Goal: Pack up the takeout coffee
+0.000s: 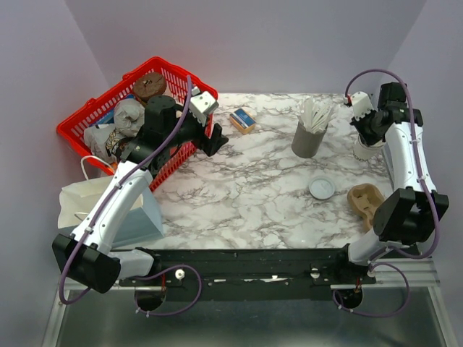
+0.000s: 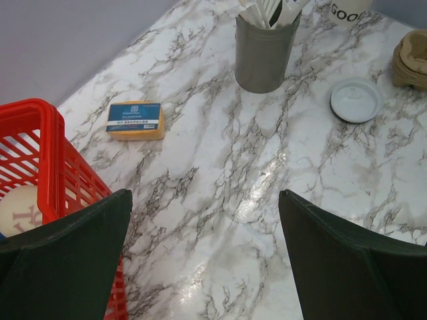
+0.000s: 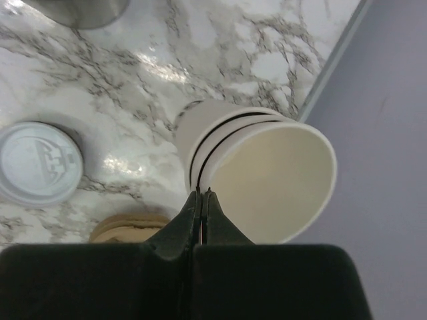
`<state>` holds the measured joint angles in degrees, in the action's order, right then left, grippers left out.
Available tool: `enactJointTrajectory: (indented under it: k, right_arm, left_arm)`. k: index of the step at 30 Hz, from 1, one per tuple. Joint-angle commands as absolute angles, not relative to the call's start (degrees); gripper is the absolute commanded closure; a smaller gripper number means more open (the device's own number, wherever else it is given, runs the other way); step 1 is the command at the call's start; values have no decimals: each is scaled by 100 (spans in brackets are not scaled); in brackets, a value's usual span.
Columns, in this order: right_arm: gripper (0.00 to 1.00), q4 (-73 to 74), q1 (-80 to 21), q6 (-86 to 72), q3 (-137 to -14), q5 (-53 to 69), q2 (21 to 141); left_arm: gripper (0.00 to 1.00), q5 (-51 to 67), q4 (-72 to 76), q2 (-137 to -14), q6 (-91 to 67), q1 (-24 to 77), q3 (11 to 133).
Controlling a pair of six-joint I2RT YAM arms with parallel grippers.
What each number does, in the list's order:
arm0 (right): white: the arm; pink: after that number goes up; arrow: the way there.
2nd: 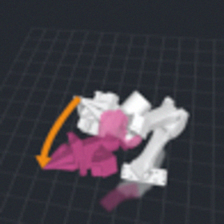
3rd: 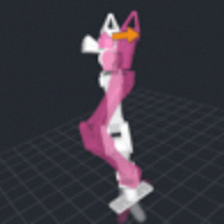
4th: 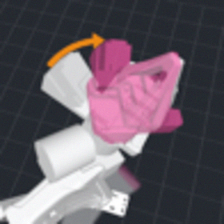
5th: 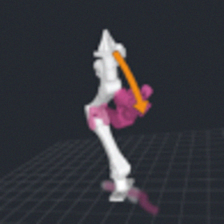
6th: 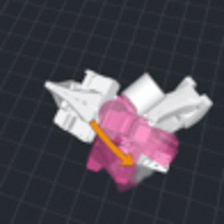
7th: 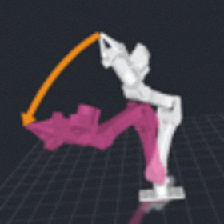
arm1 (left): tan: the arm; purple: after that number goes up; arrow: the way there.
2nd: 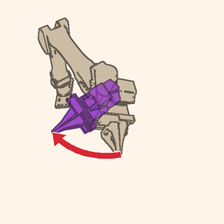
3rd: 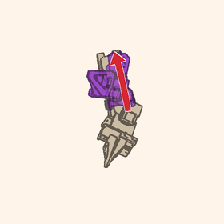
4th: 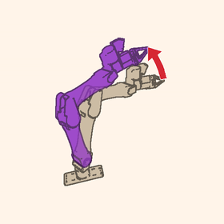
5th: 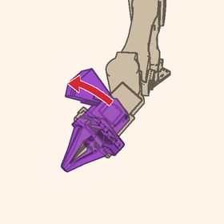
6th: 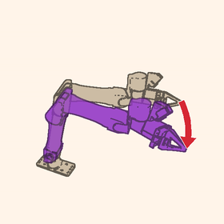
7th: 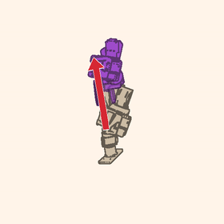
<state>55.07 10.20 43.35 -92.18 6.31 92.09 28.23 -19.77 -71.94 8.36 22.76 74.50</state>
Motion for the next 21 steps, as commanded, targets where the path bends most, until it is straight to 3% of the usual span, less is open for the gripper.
enactJointTrajectory:
  k: [1,5,6,7,9,12,14,19,21]
  right_arm:
    - [99,5928,1036,4508,-9235,1258,9096]
    - [99,5705,984,4386,-9255,352,9220]
    - [99,6157,1115,4386,-9438,1431,9228]
    - [99,6144,1229,4229,-9526,1633,9263]
    - [99,5707,1091,4174,-9187,744,9203]
    - [99,6370,1335,4254,-9771,1799,9403]
    - [99,5917,1005,4295,-9372,813,9308]
    - [100,5396,853,4675,-8737,255,8921]
    - [99,6374,1106,4518,-9331,1555,9130]
  left_arm:
    - [1,2980,-1881,-7181,791,2320,7383]
    - [1,3006,-1855,-7172,782,2320,7330]
    - [1,2997,-1837,-7172,774,2320,7330]
    - [1,2997,-1828,-7172,765,2320,7330]
    - [1,3015,-1846,-7181,747,2320,7339]
    - [1,2997,-1854,-7154,765,2320,7321]
    - [1,2997,-1855,-7172,765,2320,7321]
    - [1,3023,-1828,-7198,738,2320,7321]
    - [1,3015,-1819,-7198,738,2320,7313]
